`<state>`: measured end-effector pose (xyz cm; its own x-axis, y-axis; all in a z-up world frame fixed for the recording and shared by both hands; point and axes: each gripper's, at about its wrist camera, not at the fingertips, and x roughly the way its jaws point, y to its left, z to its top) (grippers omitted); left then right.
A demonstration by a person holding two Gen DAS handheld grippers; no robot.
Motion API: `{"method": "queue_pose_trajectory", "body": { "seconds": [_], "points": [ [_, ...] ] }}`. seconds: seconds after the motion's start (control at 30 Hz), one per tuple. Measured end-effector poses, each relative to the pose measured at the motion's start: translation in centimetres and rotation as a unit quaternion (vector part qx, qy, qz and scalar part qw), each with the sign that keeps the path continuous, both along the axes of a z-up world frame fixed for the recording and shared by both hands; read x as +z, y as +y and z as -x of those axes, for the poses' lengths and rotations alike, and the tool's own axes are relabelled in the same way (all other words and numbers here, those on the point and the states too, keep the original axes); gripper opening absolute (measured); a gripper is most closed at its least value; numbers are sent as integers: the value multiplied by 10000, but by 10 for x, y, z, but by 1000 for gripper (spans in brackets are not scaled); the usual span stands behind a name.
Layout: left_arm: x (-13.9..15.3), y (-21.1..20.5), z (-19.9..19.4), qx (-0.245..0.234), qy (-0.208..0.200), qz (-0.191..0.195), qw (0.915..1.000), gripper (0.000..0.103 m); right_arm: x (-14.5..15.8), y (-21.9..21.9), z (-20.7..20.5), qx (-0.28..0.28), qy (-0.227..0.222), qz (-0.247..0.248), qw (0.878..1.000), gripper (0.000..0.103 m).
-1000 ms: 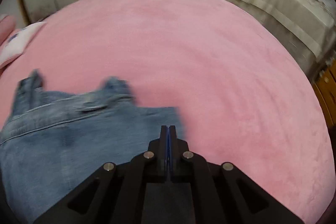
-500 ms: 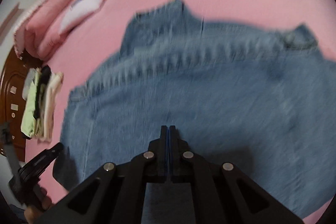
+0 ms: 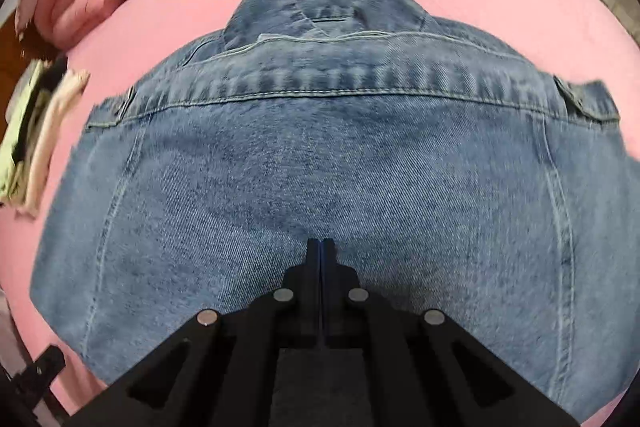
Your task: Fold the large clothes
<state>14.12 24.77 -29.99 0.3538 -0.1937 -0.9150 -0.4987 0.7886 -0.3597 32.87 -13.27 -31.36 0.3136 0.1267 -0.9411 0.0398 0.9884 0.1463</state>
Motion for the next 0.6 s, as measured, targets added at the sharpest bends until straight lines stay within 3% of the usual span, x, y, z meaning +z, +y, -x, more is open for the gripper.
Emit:
{"method": "queue_pose_trajectory", "body": {
  "seconds": [0.13, 0.23, 0.5, 0.6],
  "points": [
    [-17, 6, 2, 205, -185, 623, 9977, 78, -1, -1, 0, -65, 98, -114, 9999, 0],
    [-22, 11, 0, 443, -486, 896, 9938, 82, 0, -4, -4, -129, 183, -58, 9997, 0],
    [-22, 21, -29, 719, -844, 362, 9932, 82, 0, -1, -8, -210, 126, 65, 9997, 0],
    [-22, 23, -46, 560, -888, 339, 9939, 78, 1, 1, -1, -419, 114, 39, 9990, 0]
  ]
}}
